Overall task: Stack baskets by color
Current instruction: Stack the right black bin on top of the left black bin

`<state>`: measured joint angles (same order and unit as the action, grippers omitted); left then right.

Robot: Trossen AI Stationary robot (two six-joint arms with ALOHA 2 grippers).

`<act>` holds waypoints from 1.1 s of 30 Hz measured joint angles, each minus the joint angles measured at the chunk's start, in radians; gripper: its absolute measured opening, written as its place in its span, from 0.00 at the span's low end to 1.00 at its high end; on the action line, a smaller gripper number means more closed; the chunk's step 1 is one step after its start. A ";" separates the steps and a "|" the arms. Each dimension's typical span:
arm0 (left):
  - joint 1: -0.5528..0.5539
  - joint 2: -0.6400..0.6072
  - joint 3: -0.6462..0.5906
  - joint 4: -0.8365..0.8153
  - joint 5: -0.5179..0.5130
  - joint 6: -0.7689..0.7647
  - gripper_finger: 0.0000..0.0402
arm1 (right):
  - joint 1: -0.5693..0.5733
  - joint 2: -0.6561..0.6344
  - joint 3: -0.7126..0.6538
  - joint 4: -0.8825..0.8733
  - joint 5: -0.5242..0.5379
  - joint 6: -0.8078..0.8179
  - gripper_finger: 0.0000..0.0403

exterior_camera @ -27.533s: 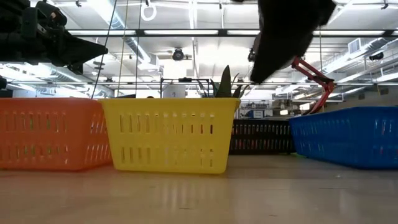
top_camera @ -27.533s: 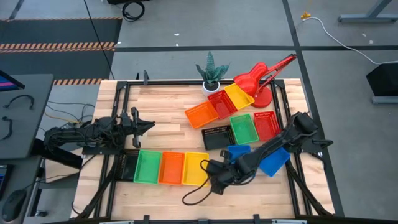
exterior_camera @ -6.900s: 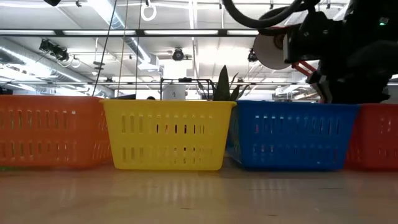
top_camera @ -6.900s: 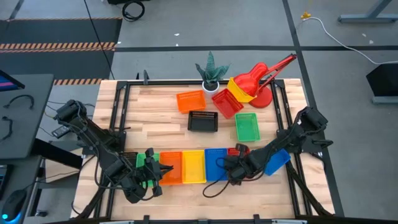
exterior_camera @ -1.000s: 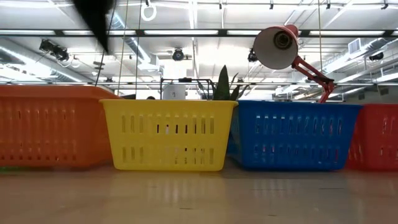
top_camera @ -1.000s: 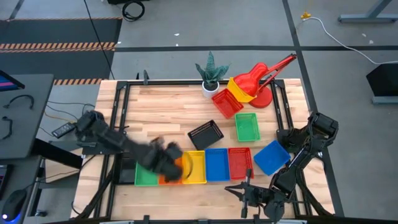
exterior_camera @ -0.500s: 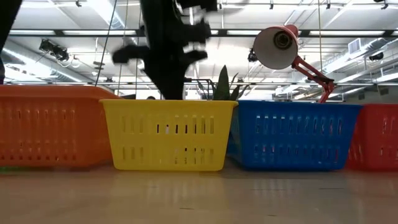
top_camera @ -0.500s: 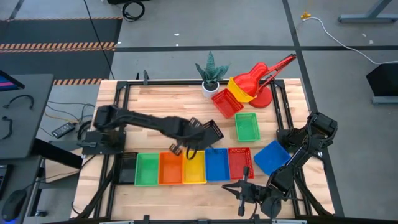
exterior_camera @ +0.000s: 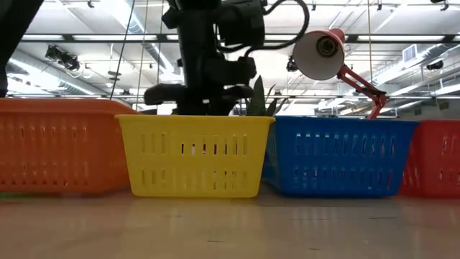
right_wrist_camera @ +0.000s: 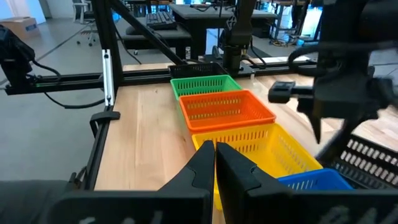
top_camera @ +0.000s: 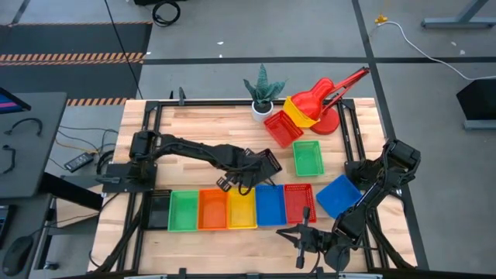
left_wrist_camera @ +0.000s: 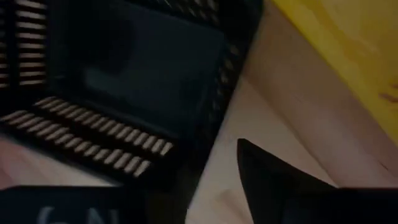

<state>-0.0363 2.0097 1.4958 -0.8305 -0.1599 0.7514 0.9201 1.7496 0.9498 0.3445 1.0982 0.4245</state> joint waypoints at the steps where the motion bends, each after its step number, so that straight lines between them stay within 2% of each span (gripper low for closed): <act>1: -0.001 0.007 0.000 0.016 -0.001 0.000 0.30 | 0.000 0.000 0.000 0.000 0.000 0.002 0.05; 5: -0.002 0.018 0.000 0.050 -0.003 -0.022 0.19 | 0.002 0.000 0.001 -0.002 0.000 0.000 0.05; 8: -0.002 0.019 0.001 0.047 -0.005 -0.064 0.07 | 0.003 0.000 0.000 -0.001 0.000 -0.003 0.05; 11: -0.017 0.013 0.003 0.030 -0.113 -0.163 0.03 | 0.003 0.000 0.000 -0.001 0.000 -0.005 0.05; 15: -0.071 -0.066 0.002 -0.138 -0.299 -0.265 0.03 | 0.003 0.000 0.000 -0.003 0.000 -0.002 0.05; 18: -0.135 -0.171 0.002 -0.311 -0.322 -0.417 0.03 | 0.003 0.000 0.000 -0.004 0.000 -0.002 0.05; 21: -0.227 -0.305 0.003 -0.477 -0.322 -0.661 0.03 | 0.003 0.000 0.000 -0.004 0.000 -0.006 0.05; 23: -0.312 -0.388 0.004 -0.594 -0.287 -0.858 0.03 | 0.003 0.000 0.000 -0.004 0.000 -0.011 0.05; 27: -0.510 -0.483 0.004 -0.734 -0.097 -1.243 0.03 | 0.000 0.000 0.000 -0.004 0.000 -0.042 0.05; 33: -0.829 -0.483 0.004 -0.741 0.136 -1.694 0.03 | -0.020 0.000 0.000 0.001 0.000 -0.073 0.05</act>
<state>-0.8650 1.5267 1.4998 -1.5714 -0.0238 -0.9425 0.9005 1.7496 0.9501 0.3457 1.0981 0.3516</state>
